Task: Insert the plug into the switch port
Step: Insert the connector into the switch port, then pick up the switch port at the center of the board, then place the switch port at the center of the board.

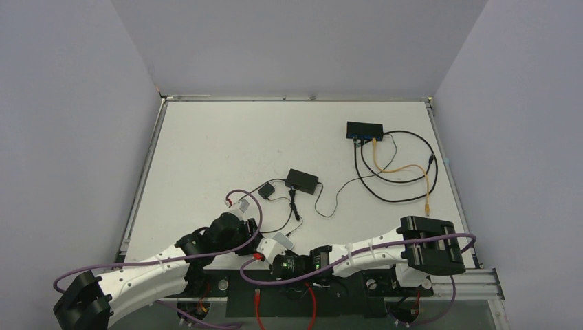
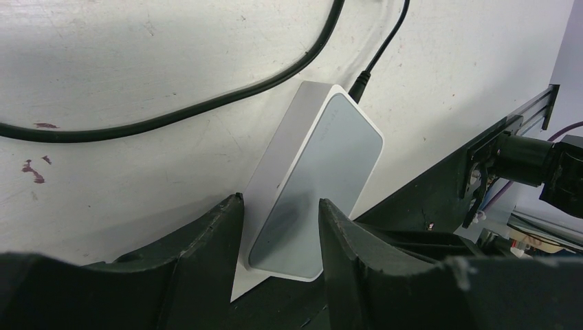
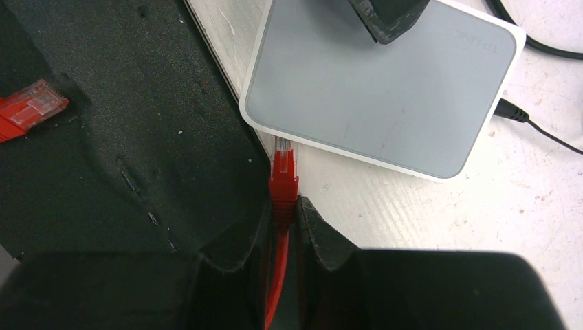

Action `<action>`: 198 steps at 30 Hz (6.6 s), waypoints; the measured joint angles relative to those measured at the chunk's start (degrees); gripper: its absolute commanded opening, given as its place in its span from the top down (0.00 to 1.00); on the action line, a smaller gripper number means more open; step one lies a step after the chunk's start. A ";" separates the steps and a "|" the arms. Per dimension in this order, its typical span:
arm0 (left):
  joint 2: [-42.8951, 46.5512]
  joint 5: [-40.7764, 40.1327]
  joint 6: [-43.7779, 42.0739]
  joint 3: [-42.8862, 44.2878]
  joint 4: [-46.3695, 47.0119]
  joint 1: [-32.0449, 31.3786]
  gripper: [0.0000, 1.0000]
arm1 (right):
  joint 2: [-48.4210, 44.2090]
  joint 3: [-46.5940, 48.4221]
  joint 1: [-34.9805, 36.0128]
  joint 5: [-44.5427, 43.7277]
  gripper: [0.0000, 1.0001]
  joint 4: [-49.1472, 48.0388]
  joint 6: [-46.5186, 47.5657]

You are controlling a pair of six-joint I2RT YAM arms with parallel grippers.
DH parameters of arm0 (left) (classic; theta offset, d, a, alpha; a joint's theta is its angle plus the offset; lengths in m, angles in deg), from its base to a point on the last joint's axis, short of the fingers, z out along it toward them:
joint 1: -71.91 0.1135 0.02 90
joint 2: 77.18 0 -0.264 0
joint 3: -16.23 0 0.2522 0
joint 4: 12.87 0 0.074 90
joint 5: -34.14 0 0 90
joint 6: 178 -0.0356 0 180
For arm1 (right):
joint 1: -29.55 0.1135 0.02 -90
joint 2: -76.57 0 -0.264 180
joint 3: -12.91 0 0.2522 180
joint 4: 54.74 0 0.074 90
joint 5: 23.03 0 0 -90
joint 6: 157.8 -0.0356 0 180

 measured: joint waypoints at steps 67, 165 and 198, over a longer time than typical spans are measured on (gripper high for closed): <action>1.03 -14.53 4.90 -7.10 13.42 -11.78 0.71 | -6.25 -8.94 -4.15 2.69 1.00 -9.33 -10.21; 22.71 -29.42 2.05 12.13 -24.26 -17.92 0.38 | -21.05 -5.70 -23.10 4.39 1.00 -2.97 7.96; 20.20 -29.94 1.42 10.58 -22.47 -17.42 0.37 | -12.17 -9.35 -25.94 0.55 0.46 -8.35 0.74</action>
